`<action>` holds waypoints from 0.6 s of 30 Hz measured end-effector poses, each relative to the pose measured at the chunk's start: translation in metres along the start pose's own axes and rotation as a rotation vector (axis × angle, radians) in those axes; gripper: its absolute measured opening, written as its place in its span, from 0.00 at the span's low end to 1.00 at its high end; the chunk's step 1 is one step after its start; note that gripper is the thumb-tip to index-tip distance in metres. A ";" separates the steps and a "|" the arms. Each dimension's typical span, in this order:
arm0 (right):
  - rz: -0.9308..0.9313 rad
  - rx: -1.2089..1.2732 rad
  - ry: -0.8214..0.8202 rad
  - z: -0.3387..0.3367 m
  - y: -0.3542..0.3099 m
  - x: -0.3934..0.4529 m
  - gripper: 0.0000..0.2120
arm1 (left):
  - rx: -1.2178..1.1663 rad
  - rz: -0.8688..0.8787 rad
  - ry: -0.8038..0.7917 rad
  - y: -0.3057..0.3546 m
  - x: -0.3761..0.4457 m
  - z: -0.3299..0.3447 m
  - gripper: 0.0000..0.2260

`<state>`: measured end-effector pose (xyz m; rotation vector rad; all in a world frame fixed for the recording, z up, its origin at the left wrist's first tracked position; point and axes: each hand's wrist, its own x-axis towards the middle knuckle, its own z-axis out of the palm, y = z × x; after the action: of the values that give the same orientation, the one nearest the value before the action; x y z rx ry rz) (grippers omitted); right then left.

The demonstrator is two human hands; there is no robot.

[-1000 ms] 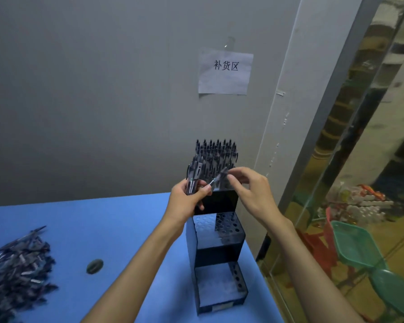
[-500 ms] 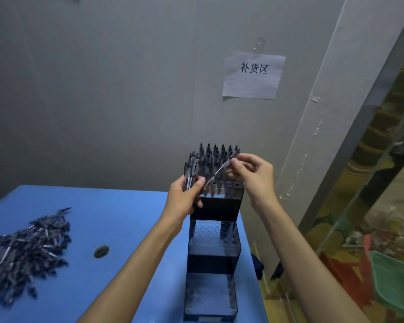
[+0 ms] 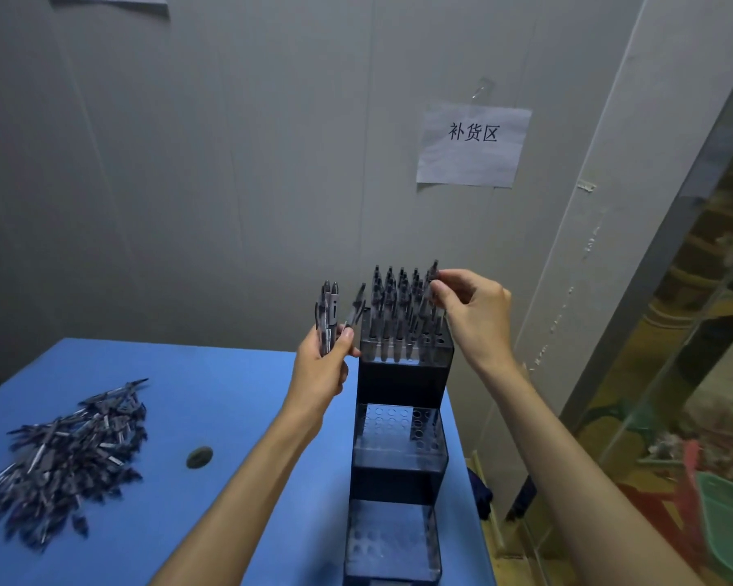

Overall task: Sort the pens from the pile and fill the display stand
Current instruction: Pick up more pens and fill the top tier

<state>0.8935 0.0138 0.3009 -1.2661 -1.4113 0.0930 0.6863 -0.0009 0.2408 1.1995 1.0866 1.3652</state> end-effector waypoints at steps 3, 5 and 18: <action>0.010 -0.017 -0.030 0.003 0.002 -0.001 0.08 | -0.001 0.020 0.002 0.001 -0.001 -0.004 0.05; 0.008 -0.060 -0.064 0.005 0.004 -0.004 0.08 | -0.012 0.021 0.006 0.001 -0.001 -0.004 0.05; 0.079 -0.109 -0.099 -0.001 0.007 -0.020 0.07 | -0.057 -0.008 -0.037 0.001 -0.011 0.006 0.04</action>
<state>0.8934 0.0020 0.2838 -1.4239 -1.4668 0.1357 0.6923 -0.0123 0.2415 1.1733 1.0196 1.3535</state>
